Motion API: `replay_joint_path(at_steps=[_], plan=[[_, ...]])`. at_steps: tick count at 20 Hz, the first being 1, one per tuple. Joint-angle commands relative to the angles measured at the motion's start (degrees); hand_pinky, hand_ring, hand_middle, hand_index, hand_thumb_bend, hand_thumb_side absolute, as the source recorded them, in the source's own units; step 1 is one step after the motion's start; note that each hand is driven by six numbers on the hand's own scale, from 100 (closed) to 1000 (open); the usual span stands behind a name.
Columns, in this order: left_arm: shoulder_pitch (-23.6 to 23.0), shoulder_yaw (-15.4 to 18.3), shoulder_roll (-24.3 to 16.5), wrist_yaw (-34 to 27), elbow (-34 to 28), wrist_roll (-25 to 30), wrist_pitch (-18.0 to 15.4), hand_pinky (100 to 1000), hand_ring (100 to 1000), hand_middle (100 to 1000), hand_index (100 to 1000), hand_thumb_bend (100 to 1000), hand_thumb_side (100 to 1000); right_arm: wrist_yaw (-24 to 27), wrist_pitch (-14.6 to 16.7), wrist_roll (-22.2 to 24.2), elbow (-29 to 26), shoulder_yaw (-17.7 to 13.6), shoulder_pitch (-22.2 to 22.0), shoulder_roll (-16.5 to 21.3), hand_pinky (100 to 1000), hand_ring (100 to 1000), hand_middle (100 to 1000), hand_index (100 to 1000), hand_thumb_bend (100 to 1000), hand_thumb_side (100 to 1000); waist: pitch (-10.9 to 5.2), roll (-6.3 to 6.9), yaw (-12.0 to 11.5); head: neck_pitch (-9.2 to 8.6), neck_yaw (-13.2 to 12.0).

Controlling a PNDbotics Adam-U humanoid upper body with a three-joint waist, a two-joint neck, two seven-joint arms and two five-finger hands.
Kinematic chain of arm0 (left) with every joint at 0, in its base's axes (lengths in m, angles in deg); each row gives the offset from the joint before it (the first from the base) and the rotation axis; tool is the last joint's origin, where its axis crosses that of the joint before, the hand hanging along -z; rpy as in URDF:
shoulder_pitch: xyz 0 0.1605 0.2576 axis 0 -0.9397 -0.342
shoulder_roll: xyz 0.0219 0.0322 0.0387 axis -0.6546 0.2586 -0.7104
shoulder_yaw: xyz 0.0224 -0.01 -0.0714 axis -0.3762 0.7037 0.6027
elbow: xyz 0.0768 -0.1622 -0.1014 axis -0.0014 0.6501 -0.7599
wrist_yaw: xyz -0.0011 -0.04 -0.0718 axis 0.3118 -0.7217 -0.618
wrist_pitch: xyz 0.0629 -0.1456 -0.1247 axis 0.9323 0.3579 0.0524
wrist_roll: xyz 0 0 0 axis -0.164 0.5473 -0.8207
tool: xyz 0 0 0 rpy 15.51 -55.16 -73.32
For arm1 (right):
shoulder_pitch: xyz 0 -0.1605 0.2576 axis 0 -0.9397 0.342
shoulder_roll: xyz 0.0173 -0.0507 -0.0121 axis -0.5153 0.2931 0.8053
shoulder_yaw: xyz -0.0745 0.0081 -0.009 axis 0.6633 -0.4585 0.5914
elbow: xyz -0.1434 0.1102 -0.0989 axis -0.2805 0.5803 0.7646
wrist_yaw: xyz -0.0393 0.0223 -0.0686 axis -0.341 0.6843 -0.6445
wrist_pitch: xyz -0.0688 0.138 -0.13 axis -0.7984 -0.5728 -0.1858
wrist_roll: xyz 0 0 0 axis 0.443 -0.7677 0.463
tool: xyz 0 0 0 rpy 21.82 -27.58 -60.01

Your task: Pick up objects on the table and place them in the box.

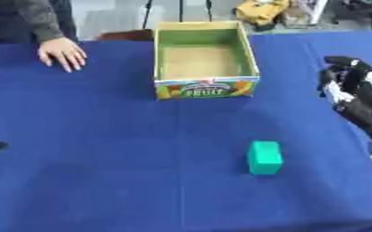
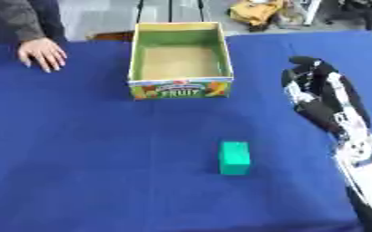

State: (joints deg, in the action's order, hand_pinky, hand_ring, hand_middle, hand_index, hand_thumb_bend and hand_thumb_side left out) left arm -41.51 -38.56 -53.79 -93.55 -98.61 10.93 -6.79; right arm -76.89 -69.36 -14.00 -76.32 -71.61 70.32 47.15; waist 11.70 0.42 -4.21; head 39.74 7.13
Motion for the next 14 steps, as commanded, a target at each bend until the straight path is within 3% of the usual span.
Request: replay_joint_path(at_steps=[1,7,14], plan=[[0.4,0.2,-0.7,0.1,-0.7,-0.1,-0.1,671,893,763,748,576,717,-0.1,0.0,0.2,-0.7,-0.2,0.6,1.2,491,536,589,804,213,491,-0.84,0.03,0.0,-0.05,0.1],[0.4,0.2,-0.7,0.1,-0.7,-0.1,-0.1,671,892,763,749,576,717,-0.4,0.0,1.2,-0.8,0.0,0.6,2.2,497,542,595,814,255,458,-0.93,-0.06,0.1,-0.04,0.2],[0.2,0.1,-0.9,0.2,-0.6,0.0,0.0,670,892,763,749,577,717,-3.3,0.1,6.5,-1.0,2.5,0.5,7.1,534,587,636,864,475,297,-1.07,-0.39,0.0,0.20,0.2]])
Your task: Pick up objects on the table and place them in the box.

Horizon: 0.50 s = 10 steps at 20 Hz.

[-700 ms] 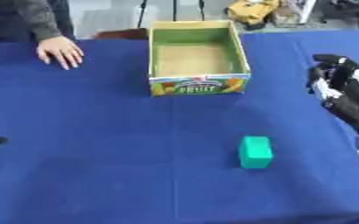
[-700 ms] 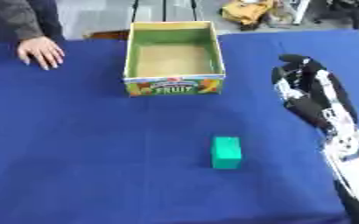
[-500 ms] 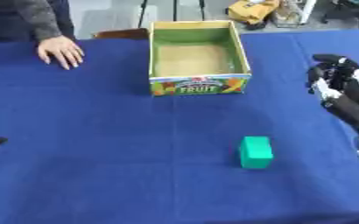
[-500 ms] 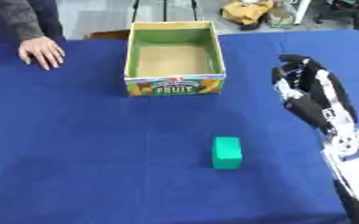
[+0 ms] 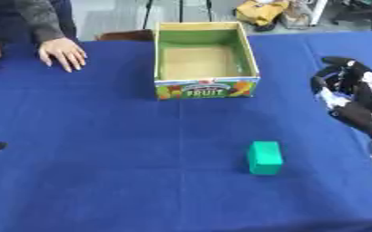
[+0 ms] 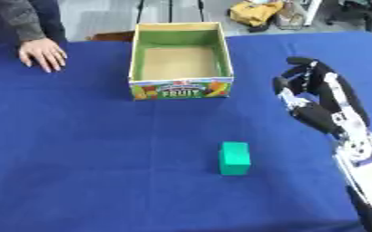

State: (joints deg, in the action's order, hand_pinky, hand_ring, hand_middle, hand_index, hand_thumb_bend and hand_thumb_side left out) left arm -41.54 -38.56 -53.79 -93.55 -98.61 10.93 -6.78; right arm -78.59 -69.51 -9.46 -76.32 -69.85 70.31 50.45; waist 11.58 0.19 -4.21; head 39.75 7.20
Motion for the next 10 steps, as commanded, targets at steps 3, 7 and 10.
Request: replay_joint_path(at_steps=[3,7,10], plan=[[0.2,0.1,-1.0,0.2,-0.6,0.0,0.0,671,892,763,749,577,717,-3.0,0.9,5.0,-1.0,2.7,0.8,6.9,551,610,658,884,499,279,-1.02,-0.36,-0.1,0.34,0.2],[0.0,0.1,-1.2,0.2,-0.5,0.1,0.0,670,892,763,749,577,717,-3.7,1.7,9.5,-0.7,4.6,1.6,10.2,563,628,673,893,498,272,-1.18,-0.56,-0.3,0.56,0.2],[-0.1,0.0,-1.3,0.3,-0.5,0.1,0.0,670,892,763,749,577,717,-3.0,2.3,13.0,-0.6,5.6,2.4,11.7,566,633,676,893,495,262,-1.24,-0.63,-0.3,0.68,0.2]])
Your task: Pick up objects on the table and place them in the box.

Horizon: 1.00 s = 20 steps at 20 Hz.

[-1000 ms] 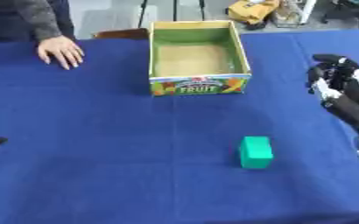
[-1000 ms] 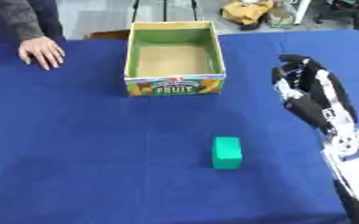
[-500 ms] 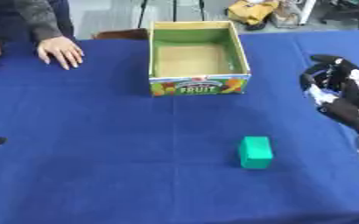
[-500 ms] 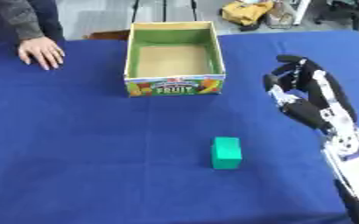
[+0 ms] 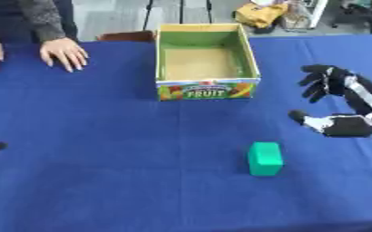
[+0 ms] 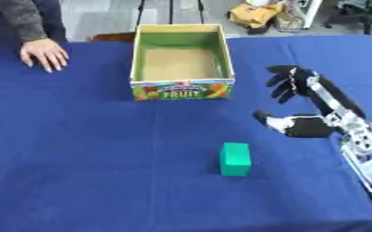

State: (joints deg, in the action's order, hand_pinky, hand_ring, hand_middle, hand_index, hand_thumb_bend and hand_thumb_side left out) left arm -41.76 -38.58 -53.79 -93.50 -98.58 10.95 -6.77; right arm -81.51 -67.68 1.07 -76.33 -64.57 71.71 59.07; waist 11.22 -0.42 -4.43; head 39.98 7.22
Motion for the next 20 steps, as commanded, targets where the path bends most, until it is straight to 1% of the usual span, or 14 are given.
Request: replay_joint_path(at_steps=[1,6,10,11,12,15,20], plan=[[0.1,0.0,-1.3,0.2,-0.5,0.1,0.0,670,892,763,749,577,717,0.2,0.6,3.6,-0.6,0.6,1.3,3.4,568,636,679,893,495,259,-0.90,-0.04,-0.1,0.49,0.2],[0.1,0.0,-1.4,0.3,-0.4,0.1,0.0,670,892,762,749,577,717,1.0,0.8,9.0,-0.1,2.2,2.5,5.0,575,649,686,895,494,255,-1.03,-0.17,-0.2,0.61,0.2],[0.0,0.0,-1.4,0.3,-0.4,0.1,0.0,670,892,762,749,579,717,1.5,0.8,12.8,0.5,2.8,3.3,5.6,581,661,695,896,502,265,-1.07,-0.36,-0.2,0.64,0.2],[0.1,0.0,-1.5,0.3,-0.4,0.1,0.0,670,892,762,749,576,717,1.6,0.8,13.5,0.7,2.9,3.5,5.7,583,664,699,896,518,247,-1.06,-0.39,-0.2,0.64,0.2],[0.1,0.0,-1.5,0.3,-0.4,0.1,0.0,670,892,762,749,579,717,1.6,0.8,14.0,0.9,3.0,3.6,5.8,584,666,700,896,506,268,-1.05,-0.41,-0.1,0.63,0.2],[0.1,0.0,-1.5,0.3,-0.4,0.1,0.0,670,892,762,749,579,718,1.3,0.9,15.1,1.6,3.6,3.8,6.0,588,673,706,897,506,278,-1.02,-0.48,-0.2,0.67,0.3],[0.1,0.0,-1.5,0.4,-0.4,0.1,0.1,670,891,762,749,577,718,-0.7,1.3,17.1,2.3,4.9,4.6,6.2,595,686,716,899,509,285,-0.98,-0.57,-0.3,0.78,0.4]])
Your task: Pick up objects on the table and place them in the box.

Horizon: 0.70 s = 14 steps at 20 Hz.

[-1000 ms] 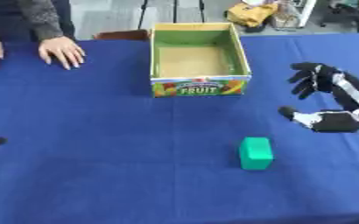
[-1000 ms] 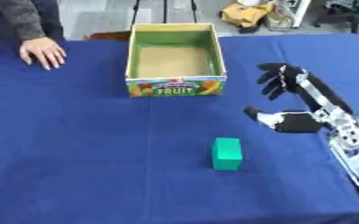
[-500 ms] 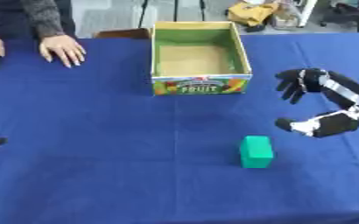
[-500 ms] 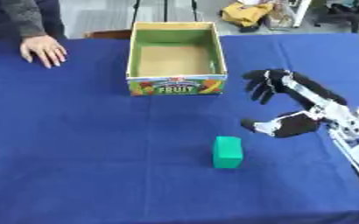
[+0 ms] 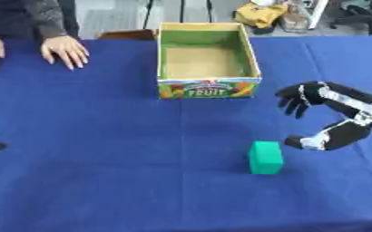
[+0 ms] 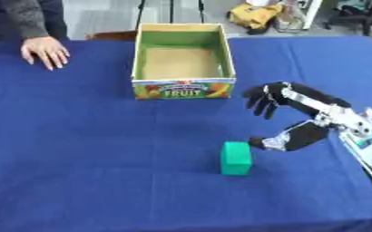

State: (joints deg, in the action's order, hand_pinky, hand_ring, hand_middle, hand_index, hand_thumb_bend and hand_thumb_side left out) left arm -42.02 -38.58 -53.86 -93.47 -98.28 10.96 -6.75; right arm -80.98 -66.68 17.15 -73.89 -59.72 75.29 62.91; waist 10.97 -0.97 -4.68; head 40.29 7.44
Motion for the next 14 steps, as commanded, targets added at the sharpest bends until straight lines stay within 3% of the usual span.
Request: replay_joint_path(at_steps=[1,7,14], plan=[[0.4,0.0,-1.5,0.3,-0.7,0.1,0.1,670,891,762,749,577,719,-2.1,0.4,1.5,-0.1,0.3,1.2,2.3,598,691,721,899,511,287,-0.73,-0.03,-0.1,0.46,0.1],[0.4,0.0,-1.4,0.3,-0.7,0.1,0.1,670,891,762,748,576,720,-6.5,1.6,4.1,0.0,1.7,1.9,1.5,601,698,726,901,509,302,-0.60,0.02,-0.2,0.44,0.4],[0.5,-0.1,-1.3,0.3,-0.7,0.1,0.1,669,891,761,748,577,720,-7.5,2.2,5.4,0.2,2.6,2.3,0.9,603,700,728,901,504,317,-0.44,0.04,-0.4,0.50,0.5]])
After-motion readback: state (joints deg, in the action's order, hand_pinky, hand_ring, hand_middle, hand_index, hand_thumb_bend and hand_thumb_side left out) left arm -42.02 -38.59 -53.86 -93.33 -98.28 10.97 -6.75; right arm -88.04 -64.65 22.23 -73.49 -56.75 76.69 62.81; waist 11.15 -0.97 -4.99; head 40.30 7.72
